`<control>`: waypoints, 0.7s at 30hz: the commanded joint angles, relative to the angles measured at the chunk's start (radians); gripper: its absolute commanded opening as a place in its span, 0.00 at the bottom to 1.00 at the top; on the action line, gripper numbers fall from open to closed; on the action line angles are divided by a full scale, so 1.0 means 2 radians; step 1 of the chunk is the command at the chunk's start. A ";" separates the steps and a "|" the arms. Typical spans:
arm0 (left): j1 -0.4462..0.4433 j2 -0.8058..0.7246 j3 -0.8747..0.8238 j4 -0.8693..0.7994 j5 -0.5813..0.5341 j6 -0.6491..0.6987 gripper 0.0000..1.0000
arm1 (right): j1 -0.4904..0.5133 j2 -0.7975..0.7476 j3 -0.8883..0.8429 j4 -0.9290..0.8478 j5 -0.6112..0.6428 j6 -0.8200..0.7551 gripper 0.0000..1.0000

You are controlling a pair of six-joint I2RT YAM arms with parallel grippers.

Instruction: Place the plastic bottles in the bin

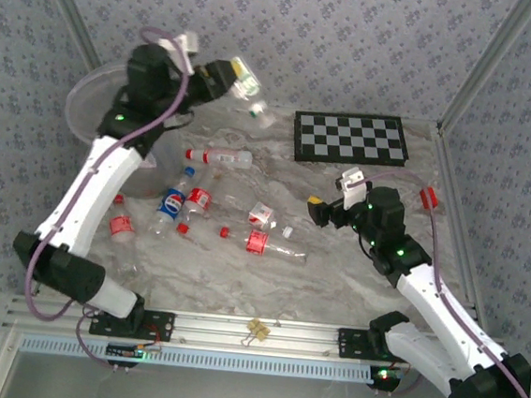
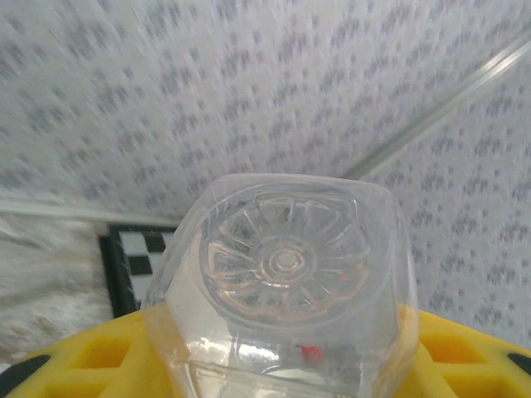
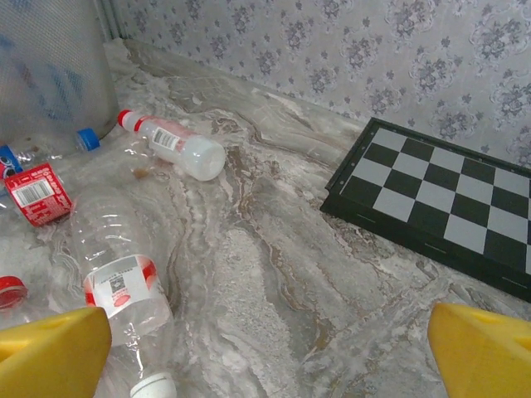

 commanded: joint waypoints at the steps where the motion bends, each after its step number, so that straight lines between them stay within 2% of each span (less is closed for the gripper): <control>1: 0.028 -0.035 0.045 -0.066 0.007 0.040 0.00 | 0.004 0.011 -0.002 -0.003 0.004 0.009 1.00; 8: 0.107 -0.064 0.085 -0.157 -0.042 0.107 0.00 | 0.008 0.031 -0.003 0.004 0.001 0.019 1.00; 12: 0.160 -0.079 0.084 -0.170 -0.071 0.134 0.00 | 0.013 0.047 -0.002 0.009 -0.010 0.031 1.00; 16: 0.232 -0.072 0.091 -0.185 -0.051 0.138 0.00 | 0.022 0.057 -0.002 0.010 -0.006 0.030 1.00; 19: 0.262 -0.062 0.097 -0.203 -0.037 0.147 0.00 | 0.025 0.062 -0.002 0.010 -0.004 0.030 1.00; 21: 0.280 -0.055 0.103 -0.215 -0.048 0.155 0.00 | 0.027 0.066 0.000 0.011 -0.005 0.030 1.00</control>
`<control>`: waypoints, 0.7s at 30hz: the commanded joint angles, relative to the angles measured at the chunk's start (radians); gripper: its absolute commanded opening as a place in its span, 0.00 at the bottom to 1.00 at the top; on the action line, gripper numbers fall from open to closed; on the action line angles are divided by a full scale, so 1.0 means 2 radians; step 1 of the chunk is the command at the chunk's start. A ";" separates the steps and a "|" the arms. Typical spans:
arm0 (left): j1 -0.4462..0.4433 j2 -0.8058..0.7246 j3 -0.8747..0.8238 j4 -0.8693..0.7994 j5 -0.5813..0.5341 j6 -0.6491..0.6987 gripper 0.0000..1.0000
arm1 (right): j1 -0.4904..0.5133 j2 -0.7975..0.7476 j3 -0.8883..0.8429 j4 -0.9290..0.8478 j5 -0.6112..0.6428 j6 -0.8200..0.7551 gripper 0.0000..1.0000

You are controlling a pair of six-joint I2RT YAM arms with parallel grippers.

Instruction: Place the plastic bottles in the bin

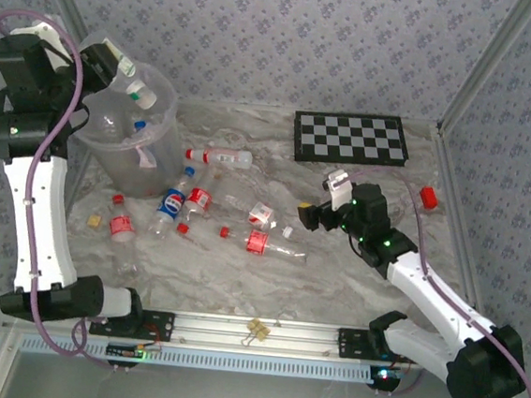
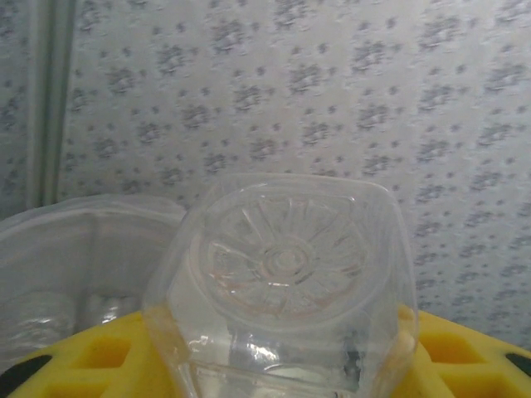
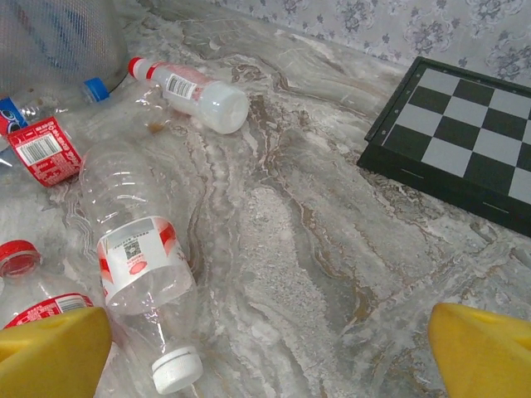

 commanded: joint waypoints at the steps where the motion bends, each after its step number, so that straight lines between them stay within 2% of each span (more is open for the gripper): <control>1: 0.019 0.010 0.030 -0.035 -0.024 0.039 0.00 | 0.004 0.006 0.001 0.008 -0.002 0.009 1.00; 4: 0.018 0.025 0.036 -0.062 -0.105 0.085 0.00 | 0.005 0.011 0.004 0.008 -0.002 0.009 1.00; 9: 0.018 0.034 0.023 -0.055 -0.175 0.141 0.00 | 0.009 0.021 0.008 0.008 -0.003 0.009 1.00; 13: 0.018 0.083 0.047 -0.086 -0.165 0.180 0.00 | 0.013 0.034 0.015 0.009 -0.006 0.007 1.00; 21: 0.019 0.152 0.024 -0.120 -0.099 0.181 0.00 | 0.022 0.053 0.037 -0.005 -0.001 -0.009 1.00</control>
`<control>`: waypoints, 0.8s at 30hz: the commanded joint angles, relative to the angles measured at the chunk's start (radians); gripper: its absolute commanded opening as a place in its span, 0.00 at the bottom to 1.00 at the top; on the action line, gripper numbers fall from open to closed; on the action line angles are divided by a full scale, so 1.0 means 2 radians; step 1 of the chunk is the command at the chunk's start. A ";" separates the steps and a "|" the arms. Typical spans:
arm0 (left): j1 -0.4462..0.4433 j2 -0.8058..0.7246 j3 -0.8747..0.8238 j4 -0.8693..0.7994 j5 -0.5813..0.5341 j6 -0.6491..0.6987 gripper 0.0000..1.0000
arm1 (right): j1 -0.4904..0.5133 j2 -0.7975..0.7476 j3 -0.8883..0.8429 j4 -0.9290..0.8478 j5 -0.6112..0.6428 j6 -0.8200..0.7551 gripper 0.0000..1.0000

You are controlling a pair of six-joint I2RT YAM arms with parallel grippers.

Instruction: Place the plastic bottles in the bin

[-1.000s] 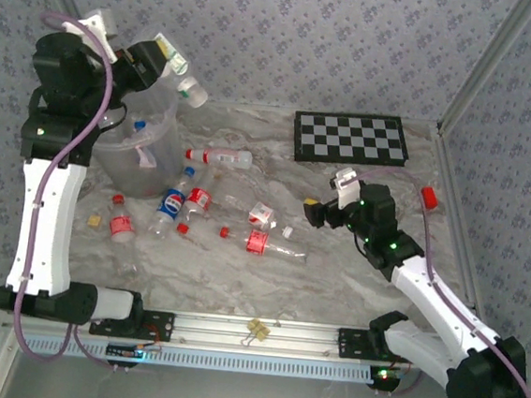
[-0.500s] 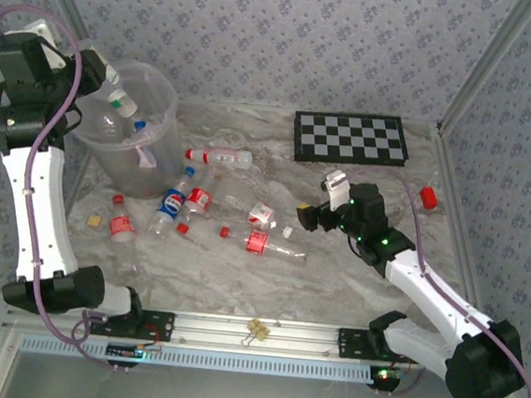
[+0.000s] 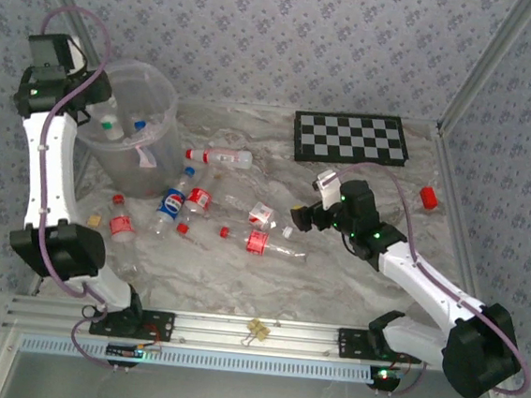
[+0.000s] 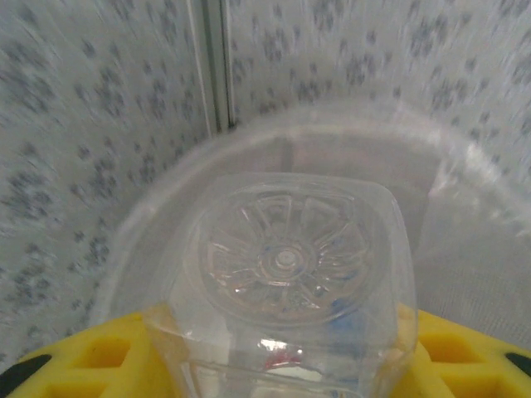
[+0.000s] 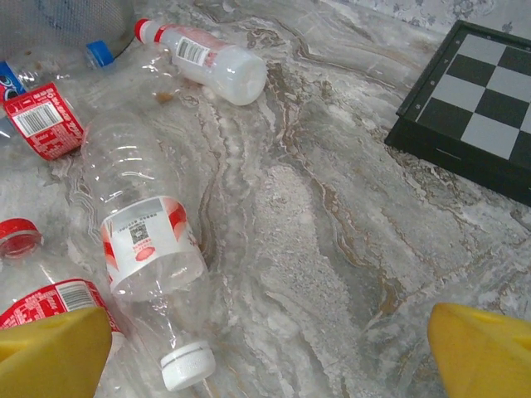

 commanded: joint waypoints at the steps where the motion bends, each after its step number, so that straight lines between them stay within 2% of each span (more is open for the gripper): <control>1: 0.003 0.021 -0.001 -0.038 0.032 0.015 0.00 | 0.004 0.004 0.020 -0.005 -0.001 -0.009 1.00; 8: 0.001 0.038 -0.069 -0.019 0.059 0.020 0.00 | 0.004 0.015 0.021 -0.003 -0.002 -0.010 1.00; 21: -0.005 0.048 -0.166 0.001 0.045 0.011 0.00 | 0.006 0.023 0.028 -0.018 -0.007 -0.018 1.00; 22: -0.005 0.048 -0.166 0.000 0.045 0.012 0.05 | 0.006 0.022 0.027 -0.019 -0.008 -0.018 1.00; 24: -0.006 0.047 -0.160 -0.002 0.046 0.012 0.24 | 0.006 0.023 0.027 -0.022 -0.009 -0.018 1.00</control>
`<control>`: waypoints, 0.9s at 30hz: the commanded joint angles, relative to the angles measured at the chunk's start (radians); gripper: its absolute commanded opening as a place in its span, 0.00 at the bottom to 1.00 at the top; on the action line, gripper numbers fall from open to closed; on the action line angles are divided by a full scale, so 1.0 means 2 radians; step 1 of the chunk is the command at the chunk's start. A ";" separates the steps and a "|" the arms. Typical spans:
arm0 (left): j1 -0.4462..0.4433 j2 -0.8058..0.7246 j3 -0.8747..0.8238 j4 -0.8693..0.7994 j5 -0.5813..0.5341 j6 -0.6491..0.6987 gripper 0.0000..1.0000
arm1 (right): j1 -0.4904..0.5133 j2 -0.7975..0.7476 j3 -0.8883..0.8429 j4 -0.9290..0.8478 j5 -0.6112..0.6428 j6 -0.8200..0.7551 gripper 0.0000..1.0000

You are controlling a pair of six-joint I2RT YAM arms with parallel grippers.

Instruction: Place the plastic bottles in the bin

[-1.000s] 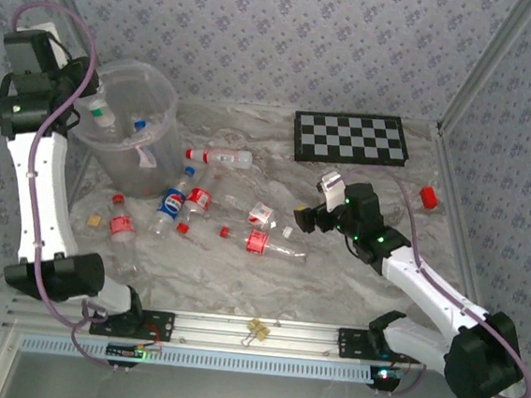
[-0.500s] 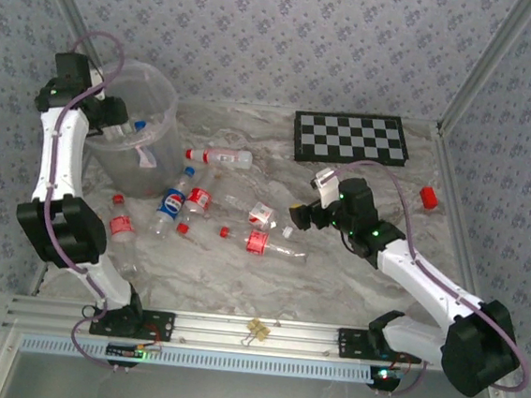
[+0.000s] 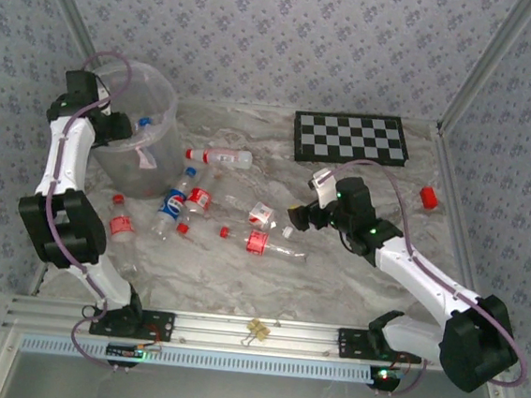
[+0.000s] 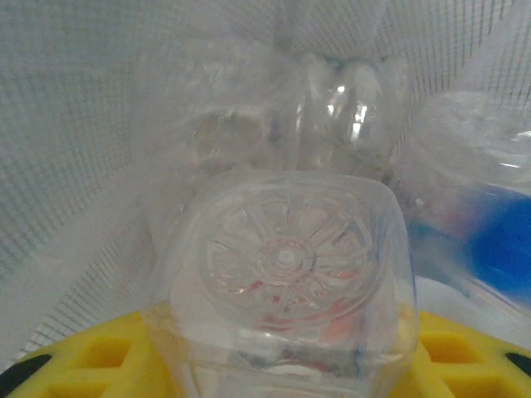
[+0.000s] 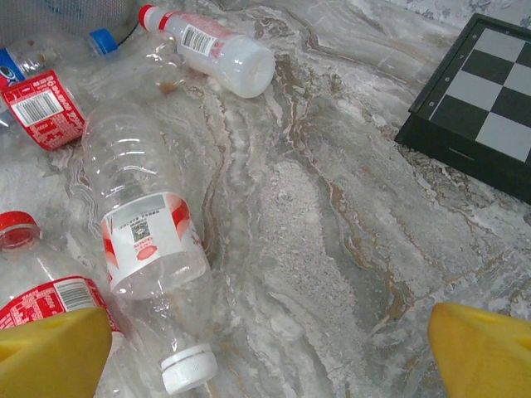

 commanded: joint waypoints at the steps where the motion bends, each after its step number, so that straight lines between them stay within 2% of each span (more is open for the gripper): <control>1: -0.007 0.007 -0.003 -0.038 0.017 0.003 0.32 | 0.003 0.001 0.015 -0.017 -0.007 -0.010 1.00; 5: -0.009 0.002 0.021 -0.055 0.015 0.008 0.53 | 0.003 0.007 0.028 -0.046 -0.020 -0.032 1.00; 14: -0.016 -0.024 0.082 -0.091 0.008 0.018 0.82 | 0.003 0.031 0.082 -0.160 -0.031 -0.103 1.00; 18: -0.026 -0.039 0.115 -0.103 0.001 0.025 0.84 | 0.004 0.046 0.105 -0.209 -0.039 -0.117 1.00; 21: -0.041 -0.044 0.145 -0.119 -0.019 0.029 0.84 | 0.013 0.072 0.146 -0.285 -0.039 -0.117 0.95; 27: -0.100 -0.095 0.162 -0.110 -0.037 0.024 0.85 | 0.056 0.095 0.168 -0.368 -0.019 -0.120 0.95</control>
